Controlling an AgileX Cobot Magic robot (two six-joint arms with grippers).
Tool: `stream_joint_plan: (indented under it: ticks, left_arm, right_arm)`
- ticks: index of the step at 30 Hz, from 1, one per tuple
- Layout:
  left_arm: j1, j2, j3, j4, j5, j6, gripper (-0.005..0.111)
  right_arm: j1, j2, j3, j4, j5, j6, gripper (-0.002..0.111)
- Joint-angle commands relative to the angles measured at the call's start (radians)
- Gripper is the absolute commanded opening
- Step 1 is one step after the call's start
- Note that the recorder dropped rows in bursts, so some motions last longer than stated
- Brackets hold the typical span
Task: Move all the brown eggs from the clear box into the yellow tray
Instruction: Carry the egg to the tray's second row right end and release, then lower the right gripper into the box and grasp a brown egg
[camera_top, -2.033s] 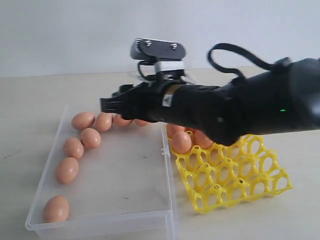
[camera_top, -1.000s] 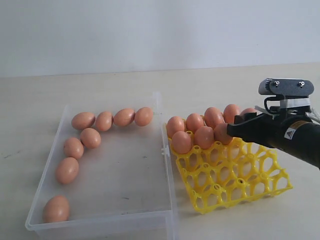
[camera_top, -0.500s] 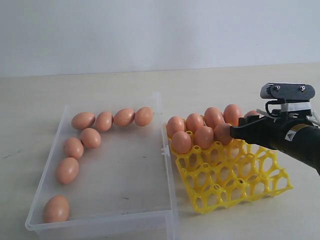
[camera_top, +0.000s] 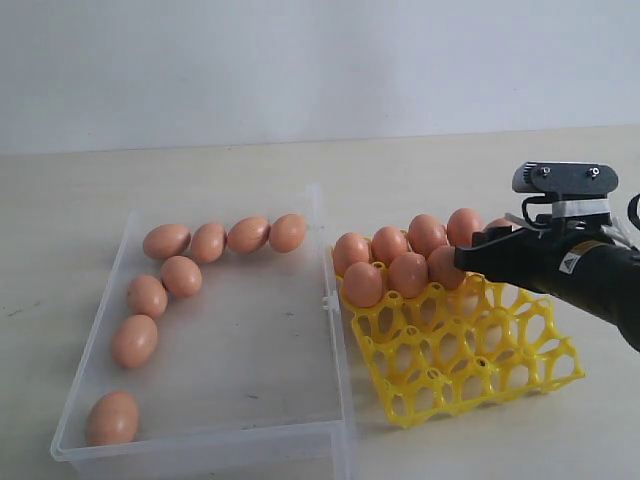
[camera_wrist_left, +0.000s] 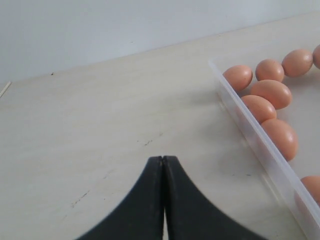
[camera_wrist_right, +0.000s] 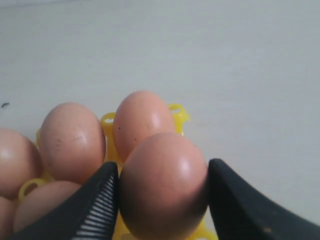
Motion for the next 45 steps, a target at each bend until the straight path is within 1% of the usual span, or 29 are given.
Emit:
stream_joint_plan:
  ticks: [1, 4, 7, 8, 11, 12, 16, 19, 21, 22, 24, 26, 27, 30, 32, 35, 37, 38, 39, 40, 41, 42, 43, 44, 45]
  left_arm:
    - [0.002, -0.006, -0.004, -0.008, -0.008, -0.005, 0.0]
    - [0.002, -0.006, -0.004, -0.008, -0.008, -0.005, 0.0]
    - [0.002, -0.006, -0.004, -0.008, -0.008, -0.005, 0.0]
    - [0.002, -0.006, -0.004, -0.008, -0.008, -0.005, 0.0]
    - [0.002, -0.006, -0.004, -0.008, -0.008, -0.005, 0.0]
    - [0.002, -0.006, -0.004, -0.008, -0.008, -0.005, 0.0]
    - [0.002, -0.006, -0.004, -0.008, -0.008, -0.005, 0.0]
    - [0.002, -0.006, -0.004, -0.008, -0.008, -0.005, 0.0]
    - [0.002, -0.006, -0.004, -0.008, -0.008, -0.005, 0.0]
    - [0.002, -0.006, -0.004, -0.008, -0.008, -0.005, 0.0]
    - [0.002, -0.006, -0.004, -0.008, -0.008, -0.005, 0.0]
    - [0.002, -0.006, -0.004, -0.008, -0.008, -0.005, 0.0]
    - [0.002, -0.006, -0.004, -0.008, -0.008, -0.005, 0.0]
    - [0.002, -0.006, -0.004, -0.008, -0.008, -0.005, 0.0]
    - [0.002, -0.006, -0.004, -0.008, -0.008, -0.005, 0.0]
    - [0.002, -0.006, -0.004, -0.008, -0.008, -0.005, 0.0]
    - [0.002, -0.006, -0.004, -0.008, -0.008, -0.005, 0.0]
    - [0.002, -0.006, -0.004, -0.008, -0.008, -0.005, 0.0]
    - [0.002, -0.006, -0.004, -0.008, -0.008, -0.005, 0.0]
    - [0.002, -0.006, -0.004, -0.008, -0.008, -0.005, 0.0]
    - [0.002, -0.006, -0.004, -0.008, -0.008, -0.005, 0.0]
    - [0.002, -0.006, -0.004, -0.008, -0.008, -0.005, 0.0]
    - [0.002, -0.006, -0.004, -0.008, -0.008, -0.005, 0.0]
    - [0.002, -0.006, -0.004, -0.008, -0.008, -0.005, 0.0]
    - [0.002, -0.006, -0.004, -0.008, -0.008, -0.005, 0.0]
  right_arm:
    - [-0.006, 0.017, -0.013, -0.007, -0.01, -0.011, 0.004]
    - [-0.006, 0.021, -0.013, -0.039, -0.018, -0.017, 0.017]
    - [-0.006, 0.021, -0.013, -0.039, -0.018, -0.017, 0.038]
    - [-0.006, 0.021, -0.013, -0.041, -0.018, -0.017, 0.048]
    - [-0.006, 0.021, -0.013, -0.041, -0.018, -0.017, 0.066]
    - [-0.006, 0.021, -0.013, -0.041, -0.016, -0.017, 0.068]
    - [-0.006, -0.026, -0.013, -0.041, 0.062, -0.03, 0.07]
    - [-0.006, -0.147, -0.013, -0.029, 0.181, -0.095, 0.064]
    - [-0.006, -0.272, -0.013, -0.014, 0.257, -0.101, 0.054]
    - [-0.006, -0.34, -0.018, -0.011, 0.299, -0.099, 0.047]
    - [0.013, -0.456, -0.051, -0.013, 0.427, -0.075, 0.029]
    - [0.064, -0.548, -0.114, -0.032, 0.592, -0.058, 0.008]
    - [0.097, -0.569, -0.146, -0.034, 0.662, -0.056, 0.0]
    - [0.222, -0.548, -0.268, -0.023, 0.916, -0.051, 0.0]
    - [0.293, -0.469, -0.331, 0.018, 1.024, -0.053, 0.0]
    - [0.398, -0.319, -0.401, 0.078, 1.078, -0.055, 0.0]
    - [0.472, -0.22, -0.455, 0.122, 1.084, -0.055, 0.004]
    - [0.531, -0.12, -0.526, 0.207, 1.084, -0.061, 0.013]
    - [0.552, -0.083, -0.567, 0.247, 1.093, -0.065, 0.017]
    - [0.595, 0.021, -0.664, 0.305, 1.149, -0.077, 0.032]
    - [0.608, 0.057, -0.704, 0.327, 1.18, -0.093, 0.038]
    - [0.636, 0.141, -0.804, 0.356, 1.222, -0.132, 0.05]
    - [0.644, 0.172, -0.845, 0.352, 1.233, -0.138, 0.055]
    - [0.657, 0.238, -0.945, 0.317, 1.271, -0.135, 0.058]
    - [0.657, 0.277, -1.008, 0.308, 1.285, -0.06, 0.058]
